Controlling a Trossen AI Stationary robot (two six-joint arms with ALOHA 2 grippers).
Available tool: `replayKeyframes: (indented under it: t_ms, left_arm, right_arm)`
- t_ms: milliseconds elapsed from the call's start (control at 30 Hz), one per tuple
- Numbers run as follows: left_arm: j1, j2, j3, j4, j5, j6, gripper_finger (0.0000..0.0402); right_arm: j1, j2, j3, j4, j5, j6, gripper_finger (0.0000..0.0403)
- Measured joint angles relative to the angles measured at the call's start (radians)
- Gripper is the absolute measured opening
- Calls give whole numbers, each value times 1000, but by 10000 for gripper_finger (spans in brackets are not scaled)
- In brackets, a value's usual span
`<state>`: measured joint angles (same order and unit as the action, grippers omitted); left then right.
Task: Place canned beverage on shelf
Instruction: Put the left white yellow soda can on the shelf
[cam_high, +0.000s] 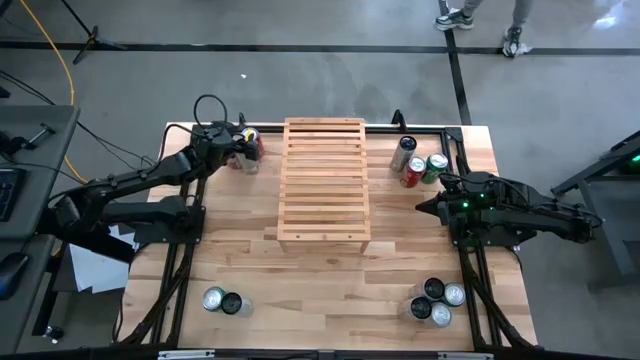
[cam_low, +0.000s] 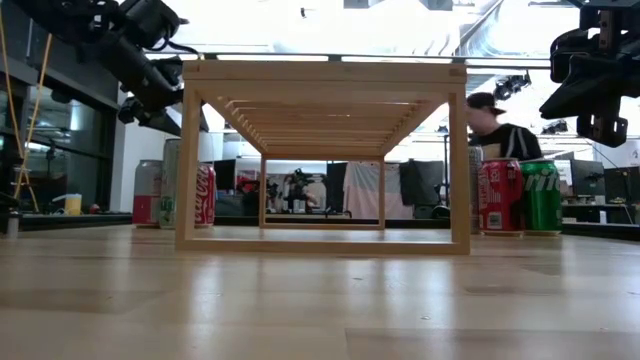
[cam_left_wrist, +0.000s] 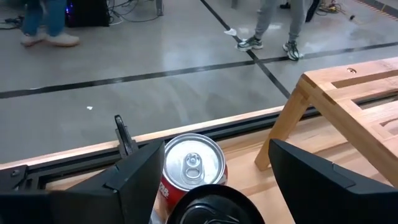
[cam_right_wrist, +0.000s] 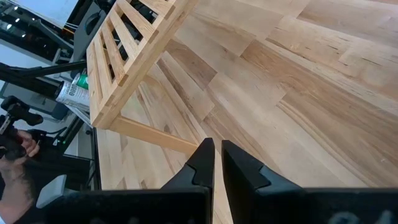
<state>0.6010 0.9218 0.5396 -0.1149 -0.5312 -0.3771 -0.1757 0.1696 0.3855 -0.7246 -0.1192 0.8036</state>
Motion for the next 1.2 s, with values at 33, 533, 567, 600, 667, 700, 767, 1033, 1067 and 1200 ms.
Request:
replayKeyframes:
  t_ms: [33,533,567,600,667,700,767,1033,1067,1200]
  left_arm:
    - [0,0,0,-2,1,13,280]
    - [0,0,0,8,47,126,312]
    - [0,0,0,7,47,128,321]
    - [0,0,0,7,47,131,331]
    - [0,0,0,6,51,145,350]
    - [0,0,0,5,57,145,359]
    - [0,0,0,5,75,145,372]
    - [0,0,0,-82,52,146,378]
    - [0,1,0,-90,36,130,378]
    - [1,3,0,-98,23,92,378]
  right_arm:
    - [0,0,0,0,0,0,16]
    - [0,0,0,0,0,0,16]
    - [0,0,0,0,0,0,16]
    - [0,0,0,0,0,0,16]
    - [0,0,0,0,0,0,16]
    - [0,0,0,0,0,0,16]
    - [0,0,0,0,0,0,16]
    - [0,0,0,0,0,0,16]
    - [0,0,0,0,0,0,16]
    - [0,0,0,0,0,0,16]
